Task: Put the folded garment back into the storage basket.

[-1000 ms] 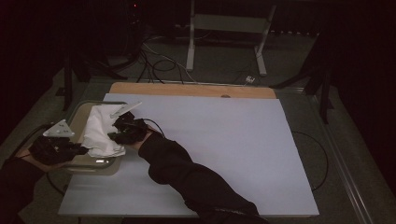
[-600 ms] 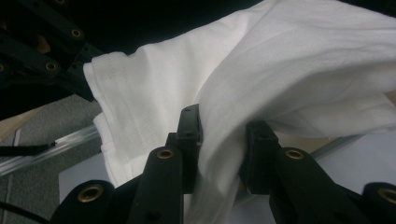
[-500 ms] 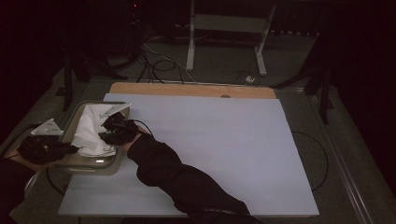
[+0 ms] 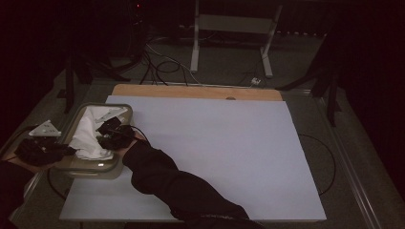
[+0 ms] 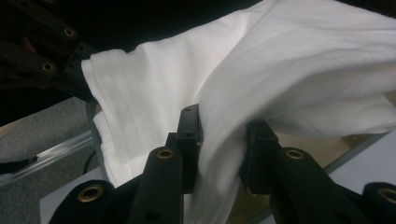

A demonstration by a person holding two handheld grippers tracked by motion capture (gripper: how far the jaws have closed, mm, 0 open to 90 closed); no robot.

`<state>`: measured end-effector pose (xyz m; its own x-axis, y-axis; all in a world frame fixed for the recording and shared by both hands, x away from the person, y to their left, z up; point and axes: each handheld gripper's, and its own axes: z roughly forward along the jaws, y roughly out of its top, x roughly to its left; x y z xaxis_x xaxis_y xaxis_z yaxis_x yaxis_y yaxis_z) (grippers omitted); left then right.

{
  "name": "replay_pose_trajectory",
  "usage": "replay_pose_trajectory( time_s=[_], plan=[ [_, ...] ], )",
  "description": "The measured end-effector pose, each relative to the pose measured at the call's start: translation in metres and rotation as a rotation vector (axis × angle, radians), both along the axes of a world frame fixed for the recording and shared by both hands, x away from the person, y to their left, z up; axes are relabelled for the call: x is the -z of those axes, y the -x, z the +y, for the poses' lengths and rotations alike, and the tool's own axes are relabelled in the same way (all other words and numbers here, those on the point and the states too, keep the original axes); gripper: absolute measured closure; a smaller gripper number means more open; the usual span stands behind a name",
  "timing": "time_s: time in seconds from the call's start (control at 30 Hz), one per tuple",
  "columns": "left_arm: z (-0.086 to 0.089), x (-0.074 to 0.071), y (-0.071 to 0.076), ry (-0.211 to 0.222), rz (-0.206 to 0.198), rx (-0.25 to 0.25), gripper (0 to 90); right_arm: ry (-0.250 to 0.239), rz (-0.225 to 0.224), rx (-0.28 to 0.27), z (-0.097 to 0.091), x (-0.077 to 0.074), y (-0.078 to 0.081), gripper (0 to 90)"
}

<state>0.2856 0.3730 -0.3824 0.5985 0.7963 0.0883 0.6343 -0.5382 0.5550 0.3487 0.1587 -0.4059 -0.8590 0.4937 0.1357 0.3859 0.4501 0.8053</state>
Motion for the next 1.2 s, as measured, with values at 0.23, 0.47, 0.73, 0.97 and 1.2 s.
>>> replay_pose_trajectory(
  time_s=[0.23, 0.47, 0.73, 0.97, 1.2],
  plan=[
    [0.004, 0.001, -0.004, 0.01, -0.01, -0.019, 82.4, -0.001, -0.001, 0.019, 0.005, 0.002, -0.003, 72.3],
    [0.006, 0.005, -0.009, 0.003, 0.008, -0.04, 81.6, 0.001, 0.02, 0.033, 0.009, 0.006, -0.007, 72.2],
    [0.01, 0.002, -0.017, -0.021, -0.009, -0.053, 79.9, -0.008, 0.017, 0.046, 0.015, 0.007, -0.011, 70.8],
    [0.021, 0.007, -0.026, 0.066, 0.018, -0.125, 22.9, -0.041, 0.054, 0.01, 0.007, 0.021, -0.022, 13.8],
    [0.007, 0.009, -0.025, 0.094, 0.048, -0.056, 1.1, -0.086, 0.038, -0.05, 0.001, 0.015, -0.022, 9.7]
  ],
)
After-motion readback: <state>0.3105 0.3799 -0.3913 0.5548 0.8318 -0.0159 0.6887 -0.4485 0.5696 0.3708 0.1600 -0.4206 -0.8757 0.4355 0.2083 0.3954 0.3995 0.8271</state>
